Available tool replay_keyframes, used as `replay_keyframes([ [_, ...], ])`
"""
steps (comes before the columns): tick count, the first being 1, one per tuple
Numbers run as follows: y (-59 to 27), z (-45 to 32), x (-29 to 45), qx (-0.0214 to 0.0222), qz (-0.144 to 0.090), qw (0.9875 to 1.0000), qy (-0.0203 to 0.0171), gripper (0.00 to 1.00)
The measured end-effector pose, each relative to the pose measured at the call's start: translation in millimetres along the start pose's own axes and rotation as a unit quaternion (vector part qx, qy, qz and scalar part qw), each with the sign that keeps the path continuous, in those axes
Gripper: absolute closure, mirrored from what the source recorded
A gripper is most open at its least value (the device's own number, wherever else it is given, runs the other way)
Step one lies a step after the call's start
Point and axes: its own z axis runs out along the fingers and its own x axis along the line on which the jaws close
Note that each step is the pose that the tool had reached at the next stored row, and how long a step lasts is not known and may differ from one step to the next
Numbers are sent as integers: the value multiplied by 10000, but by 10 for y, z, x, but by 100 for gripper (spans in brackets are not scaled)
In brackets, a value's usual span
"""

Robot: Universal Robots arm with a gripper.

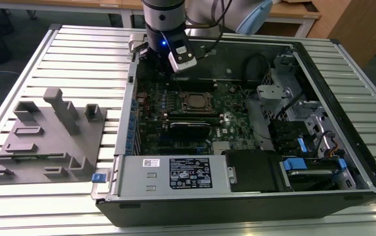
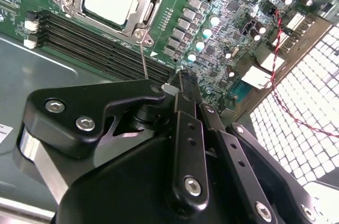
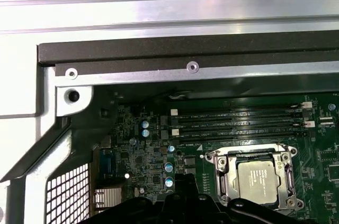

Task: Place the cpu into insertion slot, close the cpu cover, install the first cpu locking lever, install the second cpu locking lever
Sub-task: 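Install the first cpu locking lever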

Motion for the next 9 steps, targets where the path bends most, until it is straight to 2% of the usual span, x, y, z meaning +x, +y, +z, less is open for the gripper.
replay_keyframes([
  [3, -1, -1, 14, -5, 0, 10000, 1, 90],
  [5, -3, -1, 17, -99, 5, 10000, 7, 90],
  [6, -3, -1, 17, -127, 6, 9999, 9, 90],
  [9, -3, 2, 17, -144, 8, 9999, 10, 90],
])
